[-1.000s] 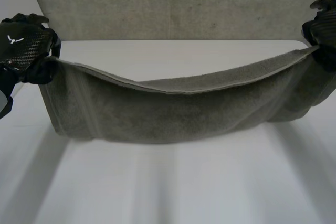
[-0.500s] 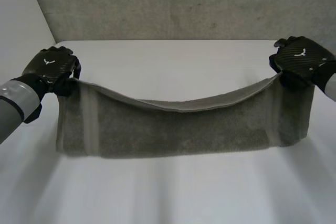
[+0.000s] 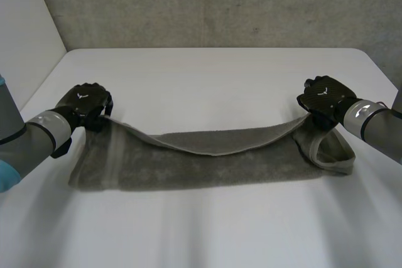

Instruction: Fold the towel.

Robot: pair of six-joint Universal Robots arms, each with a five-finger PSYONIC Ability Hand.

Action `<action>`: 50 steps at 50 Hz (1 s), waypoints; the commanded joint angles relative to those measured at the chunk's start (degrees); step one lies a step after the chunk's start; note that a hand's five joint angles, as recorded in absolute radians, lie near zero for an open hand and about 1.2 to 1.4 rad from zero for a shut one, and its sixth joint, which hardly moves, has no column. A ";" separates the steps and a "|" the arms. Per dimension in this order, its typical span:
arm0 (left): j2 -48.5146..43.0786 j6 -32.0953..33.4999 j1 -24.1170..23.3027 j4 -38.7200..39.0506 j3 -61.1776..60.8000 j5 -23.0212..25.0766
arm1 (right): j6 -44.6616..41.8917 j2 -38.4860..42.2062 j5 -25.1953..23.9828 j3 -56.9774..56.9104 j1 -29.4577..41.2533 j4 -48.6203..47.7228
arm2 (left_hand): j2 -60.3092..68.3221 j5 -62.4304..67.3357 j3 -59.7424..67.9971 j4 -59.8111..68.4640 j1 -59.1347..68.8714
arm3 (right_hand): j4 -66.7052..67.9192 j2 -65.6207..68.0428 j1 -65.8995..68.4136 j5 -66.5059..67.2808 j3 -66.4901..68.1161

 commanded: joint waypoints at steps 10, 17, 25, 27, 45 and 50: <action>6.32 2.14 -0.08 -4.31 -0.10 0.14 | 1.69 -5.54 -0.86 -0.12 -0.55 0.50 | 2.49 2.73 -2.84 -3.18 4.42 | -3.04 3.59 5.73 3.62 -0.27; 15.44 1.61 -0.08 -5.80 -4.83 0.66 | 3.01 -14.92 -6.29 5.67 -3.62 0.50 | 2.49 2.73 -2.84 -3.18 4.42 | -3.04 3.59 5.73 3.62 -0.27; 24.85 -0.14 -0.34 -6.15 -10.02 0.67 | 3.80 -22.23 -10.43 10.08 -8.72 4.78 | 2.49 2.73 -2.84 -3.18 4.42 | -3.04 3.59 5.73 3.62 -0.27; 26.60 -0.84 -0.34 -6.41 -10.99 0.84 | 3.71 -22.86 -10.70 9.99 -9.78 8.24 | 2.49 2.73 -2.84 -3.18 4.42 | -3.04 3.59 5.73 3.62 -0.27; 38.75 -5.16 4.48 -23.81 -14.16 10.24 | -9.11 -29.36 -25.02 8.94 -24.01 34.86 | 2.49 2.73 -2.84 -3.18 4.42 | -3.04 3.59 5.73 3.62 -0.27; 37.35 -4.98 7.03 -24.34 -14.34 11.65 | -13.41 -27.26 -24.33 8.32 -24.11 36.28 | 2.49 2.73 -2.84 -3.18 4.42 | -3.04 3.59 5.73 3.62 -0.27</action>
